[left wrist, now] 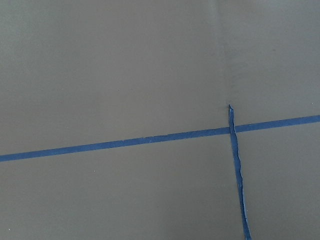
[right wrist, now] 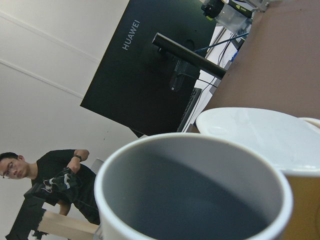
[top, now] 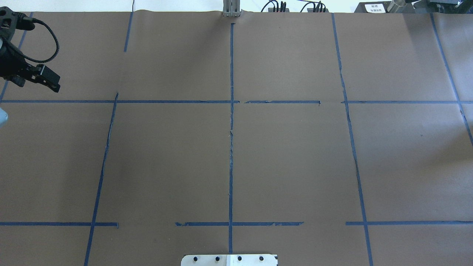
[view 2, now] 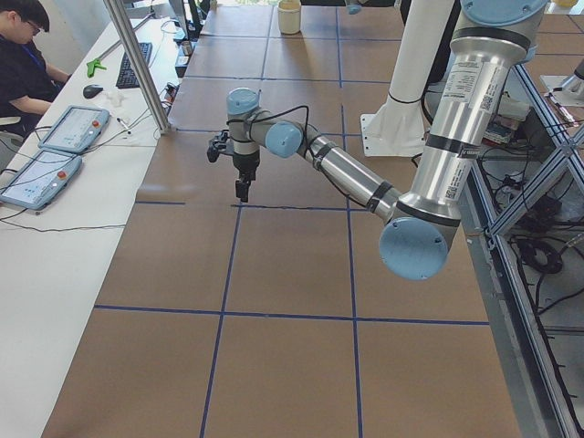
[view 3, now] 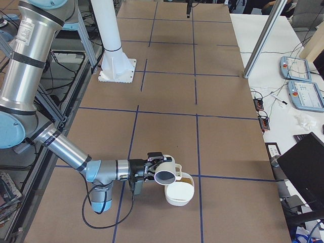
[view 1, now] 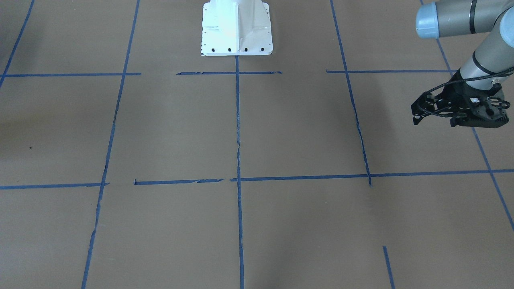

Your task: Left arm hands cup to right arm to dump lemon

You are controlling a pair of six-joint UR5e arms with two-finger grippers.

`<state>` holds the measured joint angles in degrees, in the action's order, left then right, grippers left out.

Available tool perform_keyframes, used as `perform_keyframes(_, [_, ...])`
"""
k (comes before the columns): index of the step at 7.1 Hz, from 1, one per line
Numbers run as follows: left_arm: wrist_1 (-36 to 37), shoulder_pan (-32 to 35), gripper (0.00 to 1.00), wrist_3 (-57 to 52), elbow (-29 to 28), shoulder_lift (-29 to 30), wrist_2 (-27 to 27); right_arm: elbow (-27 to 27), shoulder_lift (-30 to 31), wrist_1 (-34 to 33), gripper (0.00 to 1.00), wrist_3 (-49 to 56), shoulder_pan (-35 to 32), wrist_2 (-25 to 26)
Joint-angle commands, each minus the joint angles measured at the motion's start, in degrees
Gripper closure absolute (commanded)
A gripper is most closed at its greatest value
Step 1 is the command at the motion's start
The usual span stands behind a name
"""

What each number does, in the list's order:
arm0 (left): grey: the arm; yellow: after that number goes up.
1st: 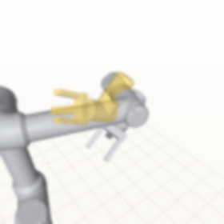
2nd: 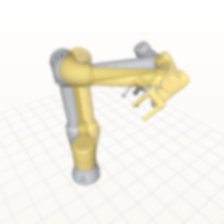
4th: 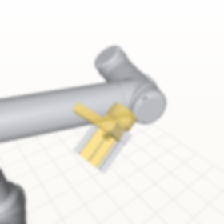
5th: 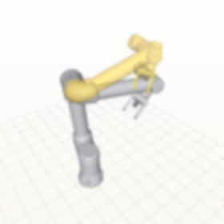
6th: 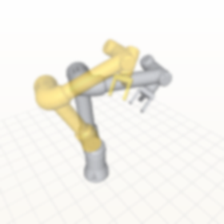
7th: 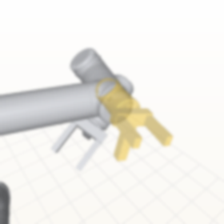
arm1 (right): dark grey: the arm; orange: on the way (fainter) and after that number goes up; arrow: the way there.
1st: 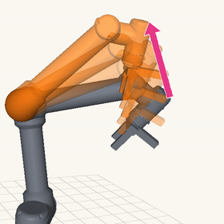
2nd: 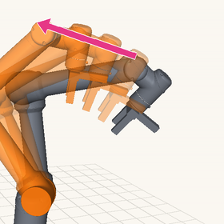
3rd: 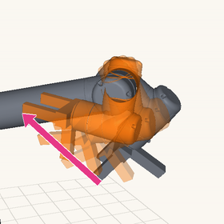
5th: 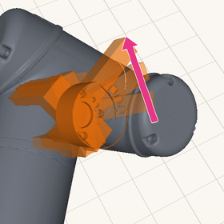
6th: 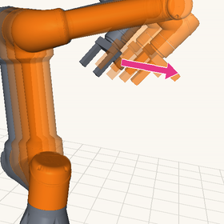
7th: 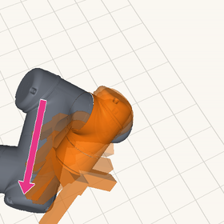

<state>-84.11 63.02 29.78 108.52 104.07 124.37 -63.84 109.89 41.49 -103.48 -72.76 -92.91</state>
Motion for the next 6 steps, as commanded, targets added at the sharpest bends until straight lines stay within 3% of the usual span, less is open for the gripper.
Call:
perform_keyframes(1, [0.0, 0.0, 0.0, -0.1, 0.0, -0.1, 0.0, 0.1, 0.5, -2.5, 0.98, 15.2, 0.1, -1.8])
perform_keyframes(2, [0.0, 0.0, 0.0, -0.1, 0.1, -0.2, 0.0, 0.0, 0.3, -3.9, 1.0, 27.8, 0.1, -2.0])
perform_keyframes(6, [0.0, 0.0, 0.0, 0.0, 0.3, -0.4, 0.0, -0.6, 0.4, -8.0, 1.0, 46.1, 0.1, -3.2])
